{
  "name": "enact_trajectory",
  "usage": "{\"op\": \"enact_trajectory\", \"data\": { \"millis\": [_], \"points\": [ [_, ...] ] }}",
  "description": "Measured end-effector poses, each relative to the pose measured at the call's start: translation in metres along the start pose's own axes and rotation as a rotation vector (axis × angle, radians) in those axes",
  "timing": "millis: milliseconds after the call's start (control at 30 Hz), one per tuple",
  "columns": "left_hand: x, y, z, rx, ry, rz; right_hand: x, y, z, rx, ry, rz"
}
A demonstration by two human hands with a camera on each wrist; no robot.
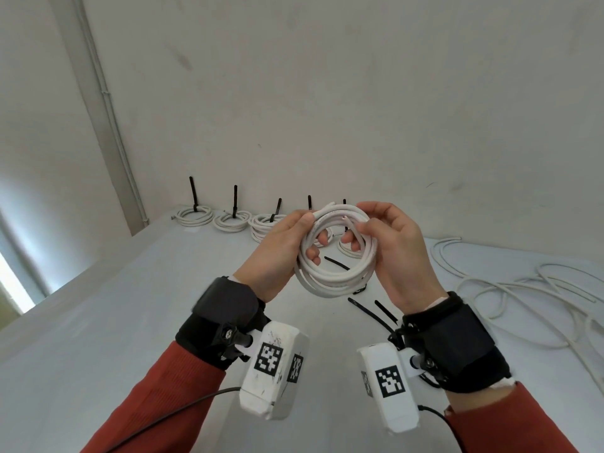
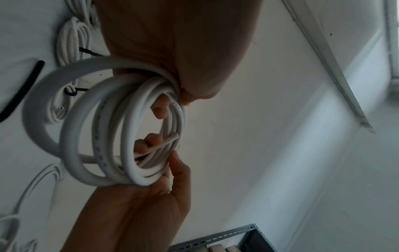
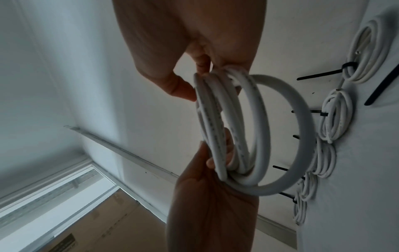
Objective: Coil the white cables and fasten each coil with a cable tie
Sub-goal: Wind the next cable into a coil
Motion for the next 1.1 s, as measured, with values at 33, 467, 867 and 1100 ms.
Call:
{"op": "enact_trajectory", "data": {
  "millis": [33,467,867,1100],
  "points": [
    [-0.002,0.002,-0.001,0.005,0.022,0.025,0.001,-0.001,0.000,-0.005,-0.013,-0.032],
    [-0.031,0.032,-0.006,0.137,0.193,0.227,0.021,0.028,0.019,0.380,-0.183,-0.079],
    [-0.022,0.026,-0.004,0.089,0.074,0.042,0.009,0.029,0.011,0.204,-0.036,0.004],
    [-0.018,0.012,-0.006,-0.008,0.071,0.073,0.009,0.036,0.011,0.345,0.007,-0.159]
  ]
}}
Point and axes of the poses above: each hand's wrist, its own z-axis away from the middle knuckle, its own x-axis out of the palm, y = z × x, the point moved 9 cm from there along -z, towards the middle knuckle, and after that the axes turned 15 degrees about y, right-handed, at the moved point
